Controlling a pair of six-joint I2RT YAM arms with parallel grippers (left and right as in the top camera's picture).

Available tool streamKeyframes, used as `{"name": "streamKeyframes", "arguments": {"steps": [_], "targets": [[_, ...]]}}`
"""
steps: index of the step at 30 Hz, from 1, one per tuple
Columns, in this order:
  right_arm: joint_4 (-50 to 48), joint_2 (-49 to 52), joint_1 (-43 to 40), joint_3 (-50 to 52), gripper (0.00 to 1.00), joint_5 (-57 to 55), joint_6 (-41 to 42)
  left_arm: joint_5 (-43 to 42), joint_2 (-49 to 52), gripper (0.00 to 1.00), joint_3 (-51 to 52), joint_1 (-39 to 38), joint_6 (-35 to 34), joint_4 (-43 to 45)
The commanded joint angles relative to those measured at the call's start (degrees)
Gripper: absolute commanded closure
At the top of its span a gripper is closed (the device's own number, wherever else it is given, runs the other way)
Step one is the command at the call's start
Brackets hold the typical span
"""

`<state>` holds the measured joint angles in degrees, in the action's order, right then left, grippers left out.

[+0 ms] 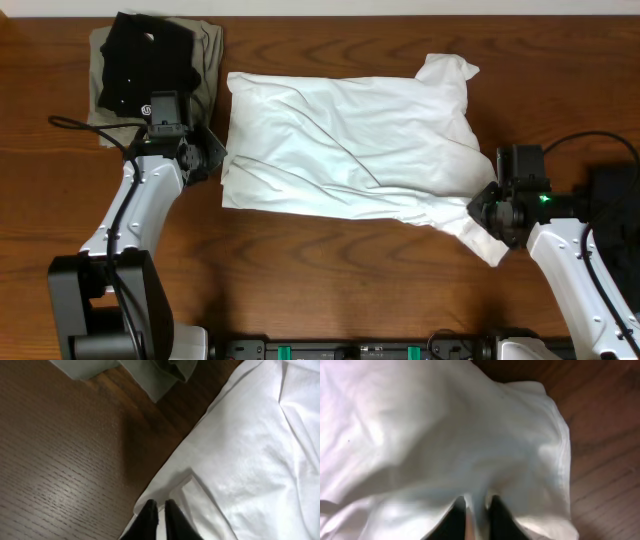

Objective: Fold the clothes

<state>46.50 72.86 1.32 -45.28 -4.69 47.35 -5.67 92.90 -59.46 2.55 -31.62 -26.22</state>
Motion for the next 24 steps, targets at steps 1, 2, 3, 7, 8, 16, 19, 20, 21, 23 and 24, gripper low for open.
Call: {"name": "streamKeyframes", "arguments": {"steps": [1,2,3,7,8,16,19,20,21,23,24], "targets": [[-0.5,0.3,-0.9,-1.2,0.71,-1.6,0.3,1.0,0.7,0.86,0.3,0.0,0.0,0.2],[-0.8,0.3,-0.9,-1.2,0.69,-1.8,0.3,1.0,0.7,0.86,0.3,0.0,0.0,0.2],[-1.2,0.4,-0.9,-1.2,0.69,-2.1,0.3,1.0,0.7,0.86,0.3,0.0,0.0,0.2],[-2.9,0.4,-0.9,-1.2,0.49,-2.4,-0.1,1.0,0.7,0.79,0.3,0.0,0.7,0.2],[-3.5,0.4,-0.9,-1.2,0.46,-2.4,-0.8,1.0,0.7,0.77,0.3,0.0,1.3,0.2],[-0.7,0.4,-1.8,-6.5,0.2,4.1,-9.9,0.3,-2.0,0.61,0.3,0.0,3.5,-2.3],[3.3,0.4,-1.5,-9.9,0.19,11.5,-16.0,0.3,-4.9,0.48,0.3,0.0,4.2,-4.5],[4.6,0.4,-1.2,-10.5,0.22,13.6,-17.5,0.3,-5.8,0.37,0.3,0.0,4.2,-5.3],[5.9,0.4,-0.7,-10.6,0.24,16.2,-19.8,0.3,-6.7,0.28,0.3,0.0,4.2,-6.0],[8.7,0.6,0.9,-9.9,0.27,19.5,-23.3,0.3,-7.9,0.13,0.3,0.0,4.2,-7.2],[10.0,0.7,1.7,-9.4,0.27,19.5,-23.7,0.3,-8.1,0.09,0.3,0.0,4.2,-7.5]]}}
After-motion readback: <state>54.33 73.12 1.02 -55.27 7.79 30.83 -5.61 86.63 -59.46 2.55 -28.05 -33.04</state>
